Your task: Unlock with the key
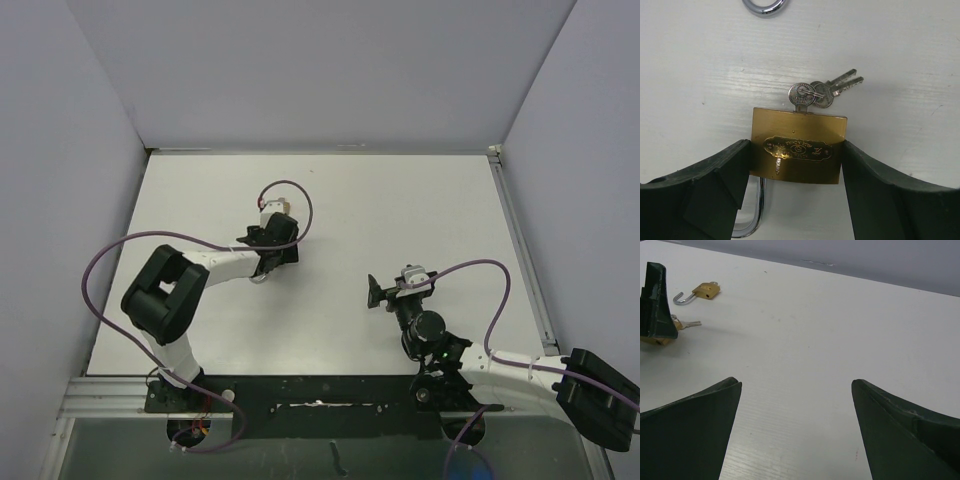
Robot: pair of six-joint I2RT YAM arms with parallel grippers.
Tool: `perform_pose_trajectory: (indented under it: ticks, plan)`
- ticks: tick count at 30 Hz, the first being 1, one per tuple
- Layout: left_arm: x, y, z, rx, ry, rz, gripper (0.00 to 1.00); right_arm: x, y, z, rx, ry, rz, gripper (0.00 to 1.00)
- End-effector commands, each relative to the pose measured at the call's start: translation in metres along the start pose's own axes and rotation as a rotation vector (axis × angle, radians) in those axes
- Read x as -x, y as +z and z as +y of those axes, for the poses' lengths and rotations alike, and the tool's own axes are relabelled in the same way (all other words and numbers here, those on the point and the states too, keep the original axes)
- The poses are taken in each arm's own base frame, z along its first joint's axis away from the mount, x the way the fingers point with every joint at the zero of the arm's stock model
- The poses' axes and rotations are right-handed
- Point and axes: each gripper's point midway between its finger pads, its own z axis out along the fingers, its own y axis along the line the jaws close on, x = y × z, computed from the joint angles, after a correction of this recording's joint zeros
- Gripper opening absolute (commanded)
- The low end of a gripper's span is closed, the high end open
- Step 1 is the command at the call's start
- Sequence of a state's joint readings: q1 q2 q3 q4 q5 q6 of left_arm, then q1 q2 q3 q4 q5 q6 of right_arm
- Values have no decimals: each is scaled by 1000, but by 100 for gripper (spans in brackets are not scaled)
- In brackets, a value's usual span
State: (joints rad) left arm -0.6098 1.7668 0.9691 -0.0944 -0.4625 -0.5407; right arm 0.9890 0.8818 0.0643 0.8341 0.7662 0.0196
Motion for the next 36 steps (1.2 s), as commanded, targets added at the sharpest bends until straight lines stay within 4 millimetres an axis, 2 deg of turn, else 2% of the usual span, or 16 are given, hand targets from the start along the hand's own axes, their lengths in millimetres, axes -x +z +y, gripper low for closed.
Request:
perform_pose_trajectory:
  ticks: [1,10,15,16,18,19,27,29,32,34,36]
  plan:
    - [63,-18,-22,-118,-101,-141,66,16,4,1,-6,35,-36,98]
    - [59,-16,-21,-132,-89,-149,67,14,4,2,-2,32,-31,98]
    - [53,-7,-18,-83,-68,-99,67,13,4,2,-3,32,-27,98]
    - [54,-7,-20,-92,-70,-104,74,12,4,2,-3,30,-26,98]
    - [52,-8,-22,-117,-76,-107,95,11,4,2,-2,29,-23,98]
    - [52,-9,-23,-123,-80,-109,97,11,4,2,-3,30,-23,98]
    - [51,-9,-24,-130,-86,-106,98,12,4,1,-7,29,-26,98]
    - [56,-12,-21,-116,-92,-121,98,12,4,0,-12,31,-24,98]
    - [74,-25,-7,-59,-113,-180,98,13,3,-4,-40,47,-18,98]
    - [92,-42,8,-9,-151,-249,98,13,3,-9,-75,75,-6,98]
    - [112,-69,21,-7,-216,-349,98,14,3,-15,-125,114,6,97]
